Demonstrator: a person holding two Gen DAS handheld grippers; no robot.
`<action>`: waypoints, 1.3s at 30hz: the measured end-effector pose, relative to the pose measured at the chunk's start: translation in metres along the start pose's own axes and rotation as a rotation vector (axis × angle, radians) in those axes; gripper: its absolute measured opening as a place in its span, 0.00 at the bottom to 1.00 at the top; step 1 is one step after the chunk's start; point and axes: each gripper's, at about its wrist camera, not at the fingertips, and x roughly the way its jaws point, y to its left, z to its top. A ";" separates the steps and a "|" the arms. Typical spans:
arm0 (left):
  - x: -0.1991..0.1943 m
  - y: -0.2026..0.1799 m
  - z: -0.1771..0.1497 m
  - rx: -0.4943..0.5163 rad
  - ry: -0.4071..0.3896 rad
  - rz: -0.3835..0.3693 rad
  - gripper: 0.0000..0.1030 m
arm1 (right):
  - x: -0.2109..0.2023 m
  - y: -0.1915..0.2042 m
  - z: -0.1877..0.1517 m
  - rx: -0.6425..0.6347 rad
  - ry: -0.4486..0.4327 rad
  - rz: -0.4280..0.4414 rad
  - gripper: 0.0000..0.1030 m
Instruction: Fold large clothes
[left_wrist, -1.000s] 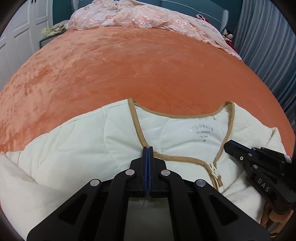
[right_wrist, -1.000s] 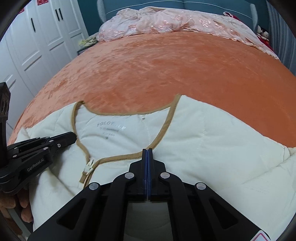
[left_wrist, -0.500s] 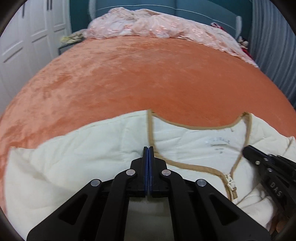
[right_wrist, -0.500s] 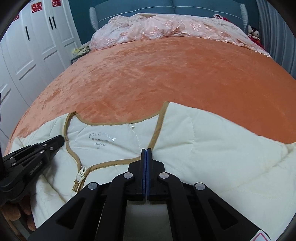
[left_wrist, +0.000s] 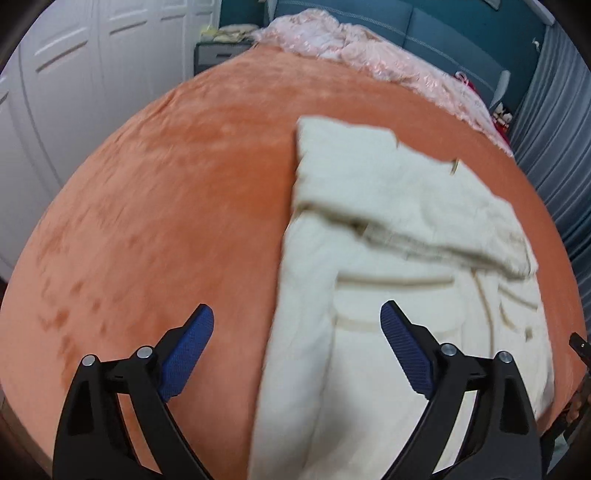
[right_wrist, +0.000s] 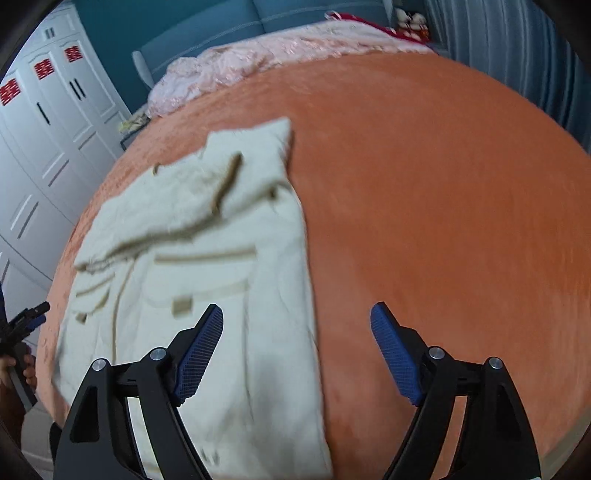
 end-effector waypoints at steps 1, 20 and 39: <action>-0.005 0.011 -0.020 -0.031 0.025 -0.011 0.87 | -0.005 -0.014 -0.019 0.047 0.027 0.015 0.78; -0.016 -0.002 -0.081 -0.221 0.102 -0.161 0.14 | 0.012 0.018 -0.075 0.272 0.049 0.188 0.10; -0.227 -0.010 -0.223 0.040 0.256 -0.179 0.10 | -0.178 0.006 -0.222 -0.108 0.481 0.240 0.05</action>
